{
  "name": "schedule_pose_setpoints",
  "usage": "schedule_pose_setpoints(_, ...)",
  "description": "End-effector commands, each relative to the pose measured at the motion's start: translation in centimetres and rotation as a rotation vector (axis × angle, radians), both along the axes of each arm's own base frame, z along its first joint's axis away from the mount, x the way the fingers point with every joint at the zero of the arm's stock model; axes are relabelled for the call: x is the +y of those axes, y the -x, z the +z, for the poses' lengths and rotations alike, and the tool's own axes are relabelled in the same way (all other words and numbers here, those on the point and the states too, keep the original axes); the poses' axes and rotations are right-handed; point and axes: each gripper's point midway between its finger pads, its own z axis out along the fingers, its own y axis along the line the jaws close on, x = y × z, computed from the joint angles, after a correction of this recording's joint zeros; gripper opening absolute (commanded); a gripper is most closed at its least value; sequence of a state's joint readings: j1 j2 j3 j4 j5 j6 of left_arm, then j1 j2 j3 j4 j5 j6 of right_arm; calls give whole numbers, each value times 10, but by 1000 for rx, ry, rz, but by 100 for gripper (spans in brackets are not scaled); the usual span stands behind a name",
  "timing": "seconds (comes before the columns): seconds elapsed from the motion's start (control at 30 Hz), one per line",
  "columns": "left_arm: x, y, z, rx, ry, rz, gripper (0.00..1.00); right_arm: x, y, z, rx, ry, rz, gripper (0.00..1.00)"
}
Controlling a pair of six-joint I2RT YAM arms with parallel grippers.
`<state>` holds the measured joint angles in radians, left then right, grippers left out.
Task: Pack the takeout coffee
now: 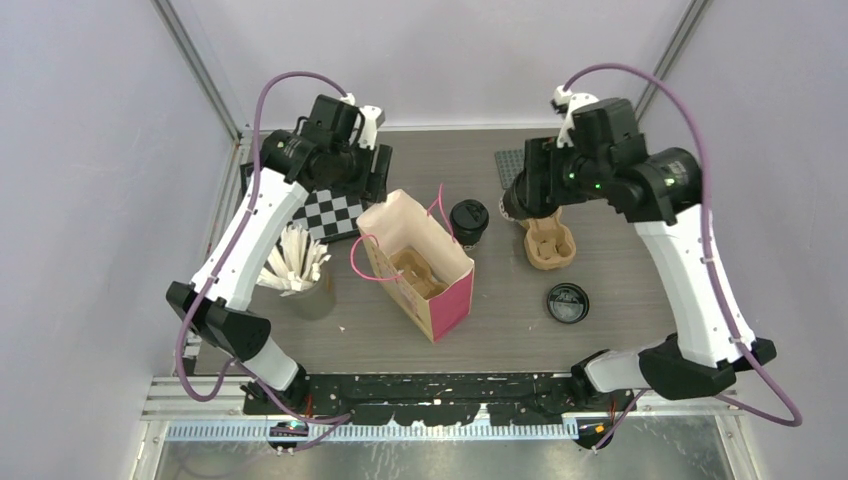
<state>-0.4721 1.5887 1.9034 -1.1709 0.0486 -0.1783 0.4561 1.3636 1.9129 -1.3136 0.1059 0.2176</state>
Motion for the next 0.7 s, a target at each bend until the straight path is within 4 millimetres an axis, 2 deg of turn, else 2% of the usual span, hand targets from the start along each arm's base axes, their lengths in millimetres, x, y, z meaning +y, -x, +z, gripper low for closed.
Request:
schedule_pose_setpoints(0.0, -6, 14, 1, -1, 37, -62, 65, 4, 19, 51, -77, -143, -8, 77)
schedule_pose_setpoints(0.1, -8, 23, -18, 61, 54, -50, 61, 18, 25, 68, -113, -244, 33, 77)
schedule_pose_setpoints(0.23, -19, 37, -18, 70, 119, -53, 48, 22, 33, 88, -173, -305, 66, 77)
schedule_pose_setpoints(0.37, -42, 39, -13, 122, 241, -27, 11, 30, 49, 101, -201, -358, 152, 77)
schedule_pose_setpoints(0.43, -52, 41, -10, 151, 309, 5, 2, 38, 61, 107, -197, -405, 209, 77)
schedule_pose_setpoints(0.57, -68, 48, -14, 163, 357, 26, 0, 59, 84, 123, -195, -560, 325, 77)
schedule_pose_setpoints(0.67, -73, 54, -20, 203, 377, 45, 0, 72, 88, 133, -211, -673, 354, 77)
